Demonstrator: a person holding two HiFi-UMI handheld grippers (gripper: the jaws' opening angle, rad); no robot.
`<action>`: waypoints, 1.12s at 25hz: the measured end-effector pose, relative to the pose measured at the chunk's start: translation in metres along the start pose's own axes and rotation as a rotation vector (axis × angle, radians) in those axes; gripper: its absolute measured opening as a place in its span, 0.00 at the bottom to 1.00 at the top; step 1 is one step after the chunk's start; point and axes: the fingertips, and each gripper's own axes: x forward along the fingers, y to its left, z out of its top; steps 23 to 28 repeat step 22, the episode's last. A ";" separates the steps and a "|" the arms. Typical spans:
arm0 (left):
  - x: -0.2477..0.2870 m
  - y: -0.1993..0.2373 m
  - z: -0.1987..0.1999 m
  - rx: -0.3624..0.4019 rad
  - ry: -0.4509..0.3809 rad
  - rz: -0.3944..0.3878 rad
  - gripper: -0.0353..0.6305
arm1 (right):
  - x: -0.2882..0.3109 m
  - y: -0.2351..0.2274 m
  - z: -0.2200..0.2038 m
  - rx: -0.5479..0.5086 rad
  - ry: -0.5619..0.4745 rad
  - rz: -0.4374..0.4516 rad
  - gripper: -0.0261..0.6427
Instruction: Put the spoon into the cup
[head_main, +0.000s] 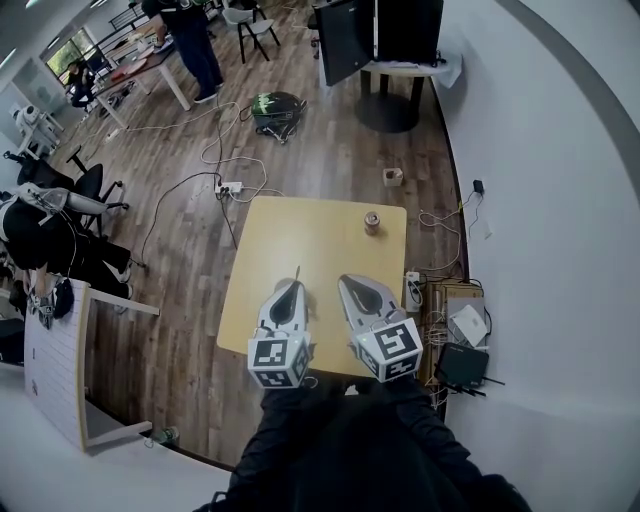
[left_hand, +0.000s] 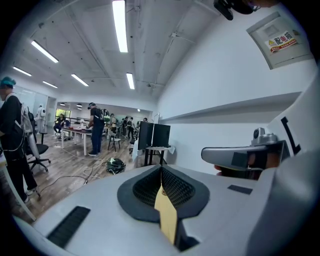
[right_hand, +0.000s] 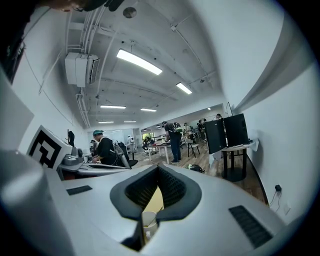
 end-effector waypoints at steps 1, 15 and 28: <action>0.000 0.000 0.001 0.001 -0.002 0.000 0.11 | 0.000 0.000 0.001 -0.001 -0.003 0.002 0.07; 0.004 -0.008 -0.002 0.020 0.021 -0.029 0.11 | 0.004 0.001 -0.002 0.009 0.009 0.021 0.07; 0.010 -0.007 -0.011 0.020 0.055 -0.044 0.11 | 0.008 0.000 -0.008 0.018 0.017 0.025 0.07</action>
